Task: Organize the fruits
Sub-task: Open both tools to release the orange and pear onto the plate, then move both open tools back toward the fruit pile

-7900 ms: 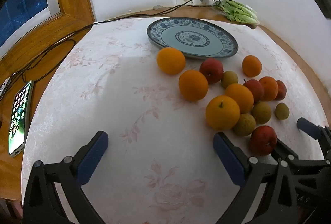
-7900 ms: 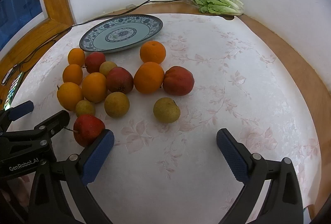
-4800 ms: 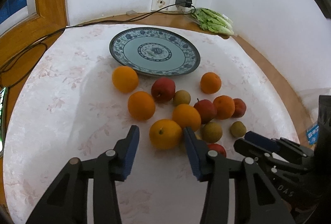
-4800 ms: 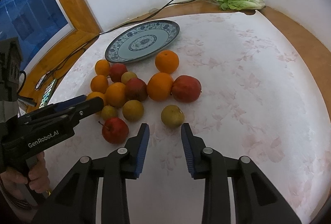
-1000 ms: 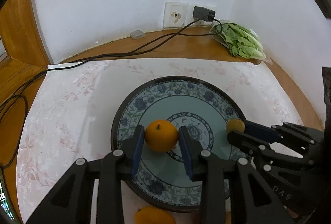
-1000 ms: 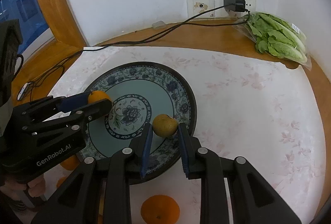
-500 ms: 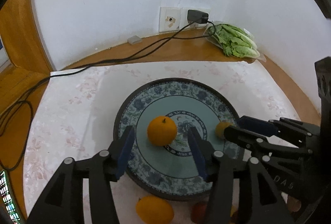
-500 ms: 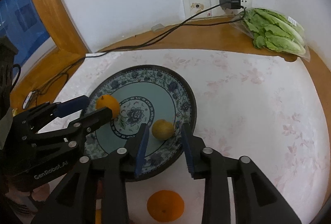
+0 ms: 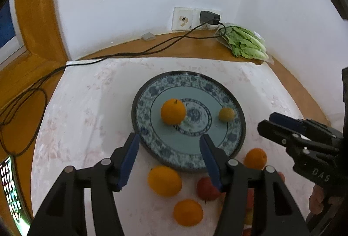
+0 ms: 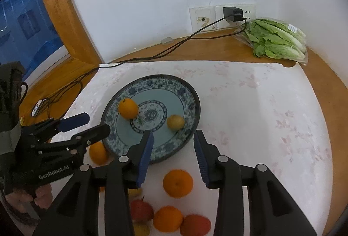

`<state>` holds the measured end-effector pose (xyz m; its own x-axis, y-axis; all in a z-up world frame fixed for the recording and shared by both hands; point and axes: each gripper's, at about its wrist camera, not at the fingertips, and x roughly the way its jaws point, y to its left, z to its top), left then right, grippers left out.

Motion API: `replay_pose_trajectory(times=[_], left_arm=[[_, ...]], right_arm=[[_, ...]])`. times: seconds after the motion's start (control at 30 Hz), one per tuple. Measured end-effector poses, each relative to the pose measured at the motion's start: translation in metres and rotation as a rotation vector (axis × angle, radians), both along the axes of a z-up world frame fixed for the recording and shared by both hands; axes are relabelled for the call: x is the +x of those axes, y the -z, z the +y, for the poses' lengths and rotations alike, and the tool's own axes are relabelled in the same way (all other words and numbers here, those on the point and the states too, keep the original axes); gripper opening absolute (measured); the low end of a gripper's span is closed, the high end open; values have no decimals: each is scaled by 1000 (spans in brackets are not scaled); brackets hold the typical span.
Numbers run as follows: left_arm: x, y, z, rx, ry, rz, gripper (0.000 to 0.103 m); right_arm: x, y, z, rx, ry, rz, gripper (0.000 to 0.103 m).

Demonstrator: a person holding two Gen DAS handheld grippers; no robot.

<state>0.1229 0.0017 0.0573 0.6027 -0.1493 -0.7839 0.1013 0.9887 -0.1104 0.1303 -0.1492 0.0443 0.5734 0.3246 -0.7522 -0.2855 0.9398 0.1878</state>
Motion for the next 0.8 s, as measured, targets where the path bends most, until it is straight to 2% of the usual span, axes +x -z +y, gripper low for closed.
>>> replay_pose_trajectory(times=[0.33, 0.8], left_arm=[[-30, -2, 8, -21, -22, 20, 62], [-58, 5, 7, -41, -22, 50, 63]], right_arm=[[-32, -4, -14, 7, 22, 4, 40], [-64, 5, -30, 41, 57, 27, 40]])
